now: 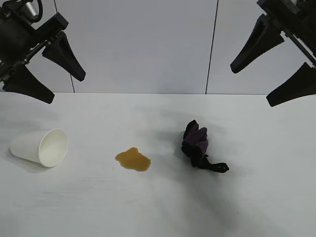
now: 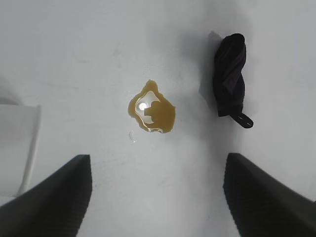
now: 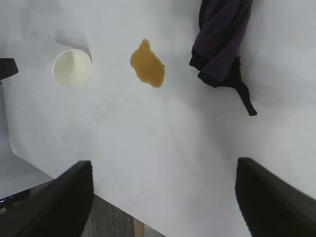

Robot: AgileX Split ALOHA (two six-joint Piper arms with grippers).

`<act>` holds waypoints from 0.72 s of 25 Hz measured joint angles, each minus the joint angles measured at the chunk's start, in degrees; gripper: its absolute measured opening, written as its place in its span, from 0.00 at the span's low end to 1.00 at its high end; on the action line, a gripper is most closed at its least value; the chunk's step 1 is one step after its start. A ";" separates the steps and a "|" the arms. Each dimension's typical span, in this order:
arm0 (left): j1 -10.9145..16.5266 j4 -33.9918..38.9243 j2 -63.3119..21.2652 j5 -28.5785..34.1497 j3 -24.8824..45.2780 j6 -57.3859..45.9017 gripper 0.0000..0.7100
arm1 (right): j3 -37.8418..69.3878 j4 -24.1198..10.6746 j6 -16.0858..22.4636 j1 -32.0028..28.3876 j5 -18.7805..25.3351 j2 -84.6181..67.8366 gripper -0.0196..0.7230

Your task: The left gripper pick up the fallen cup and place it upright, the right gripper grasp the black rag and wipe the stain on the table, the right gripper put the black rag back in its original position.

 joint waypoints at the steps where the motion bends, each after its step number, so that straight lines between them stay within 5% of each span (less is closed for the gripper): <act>1: 0.00 0.00 0.00 0.00 0.00 0.00 0.76 | 0.00 0.00 0.00 0.00 0.00 0.00 0.76; 18: 0.00 -0.44 0.00 -1.80 -0.46 0.57 0.76 | 0.00 0.00 0.00 0.00 0.00 0.00 0.76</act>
